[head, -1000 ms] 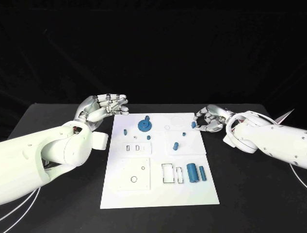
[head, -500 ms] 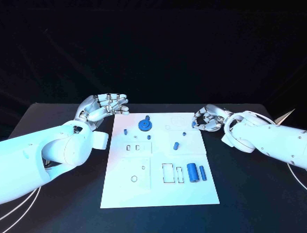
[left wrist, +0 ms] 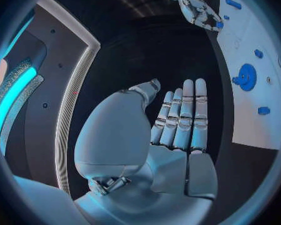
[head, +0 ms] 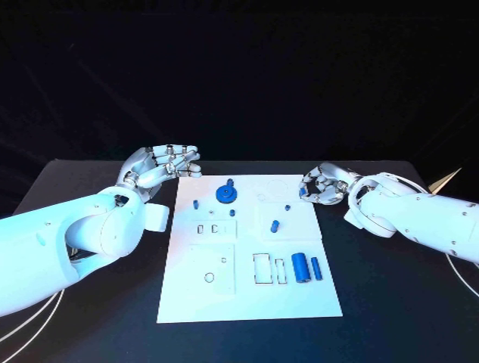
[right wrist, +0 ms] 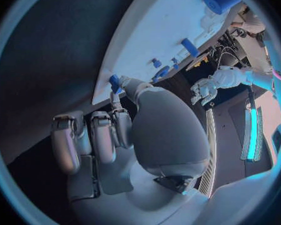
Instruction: Assemble the parts on the task board
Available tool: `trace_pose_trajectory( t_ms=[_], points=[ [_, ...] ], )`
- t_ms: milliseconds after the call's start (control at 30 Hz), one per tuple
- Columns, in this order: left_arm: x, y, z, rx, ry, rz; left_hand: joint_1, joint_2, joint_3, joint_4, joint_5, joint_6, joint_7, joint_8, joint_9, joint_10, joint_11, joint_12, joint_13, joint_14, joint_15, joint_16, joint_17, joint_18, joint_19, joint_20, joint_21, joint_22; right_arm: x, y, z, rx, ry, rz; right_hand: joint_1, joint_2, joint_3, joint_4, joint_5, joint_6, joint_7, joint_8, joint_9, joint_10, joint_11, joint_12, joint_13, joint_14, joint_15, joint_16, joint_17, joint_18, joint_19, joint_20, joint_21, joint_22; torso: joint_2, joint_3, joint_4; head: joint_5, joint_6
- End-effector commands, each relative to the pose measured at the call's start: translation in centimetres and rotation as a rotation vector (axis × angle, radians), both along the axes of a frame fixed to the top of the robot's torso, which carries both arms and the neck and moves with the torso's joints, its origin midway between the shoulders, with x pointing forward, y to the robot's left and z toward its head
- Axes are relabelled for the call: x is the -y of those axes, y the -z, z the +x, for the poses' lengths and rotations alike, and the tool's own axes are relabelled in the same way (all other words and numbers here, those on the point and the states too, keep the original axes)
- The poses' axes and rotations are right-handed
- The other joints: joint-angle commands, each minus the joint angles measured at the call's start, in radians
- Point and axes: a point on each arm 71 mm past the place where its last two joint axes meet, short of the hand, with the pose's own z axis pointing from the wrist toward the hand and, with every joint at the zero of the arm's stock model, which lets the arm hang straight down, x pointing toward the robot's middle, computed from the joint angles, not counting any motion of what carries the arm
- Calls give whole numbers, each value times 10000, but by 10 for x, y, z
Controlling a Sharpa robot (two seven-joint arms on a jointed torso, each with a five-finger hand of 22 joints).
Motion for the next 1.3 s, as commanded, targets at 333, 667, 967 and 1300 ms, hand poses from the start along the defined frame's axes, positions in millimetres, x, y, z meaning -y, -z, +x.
trace_pose_trajectory(
  t_ms=[333, 667, 967, 1300],
  points=[
    [2, -1, 0, 37, 160, -103, -81, -13, 58, -10, -27, -63, 60, -40, 13, -33, -12, -10, 14, -50, -19, -48, 9, 73, -55, -16, 48, 15, -1, 3, 0, -97, -79, -109, -58, 137, 214, -62, -68, 322, -53, 199, 8, 143, -41, 86, 1465, 992, -110, 38, 2333, -69, 1046, -106, 46, 2628, -1, 9, -3, 17, -10],
    [2, -1, 0, 35, 159, -101, -81, -13, 58, -10, -27, -63, 60, -40, 13, -33, -12, -10, 14, -50, -19, -48, 9, 73, -55, -16, 48, 15, -1, 2, 1, 178, 247, -100, -216, 301, 355, -118, -24, 714, -204, 493, 99, 240, -168, 176, 1545, 991, -217, 34, 2325, -69, 1046, -195, 46, 2628, 0, 2, 4, -5, -32],
    [1, -1, 0, 35, 150, -97, -81, -13, 58, -10, -27, -63, 60, -40, 13, -33, -12, -10, 14, -50, -19, -48, 9, 73, -55, -16, 48, 15, 1, 0, 1, 642, 723, -168, -255, 365, 394, -129, 22, 753, -225, 547, 118, 273, -193, 206, 1572, 991, -240, 34, 2325, -69, 1046, -219, 46, 2628, -14, -1, 6, 2, -54],
    [0, 0, 0, 34, 119, -86, -98, -5, 74, -21, -27, -69, 59, -42, 21, -38, -11, -13, 14, -48, -18, -60, 45, 82, -76, -4, 82, 33, -2, -9, -8, 1084, 839, 53, -247, 400, 442, -175, 102, 751, -225, 574, 127, 296, -200, 225, 1589, 990, -254, 32, 2318, -69, 1046, -236, 46, 2628, -22, -2, -17, 30, -25]
  ],
)
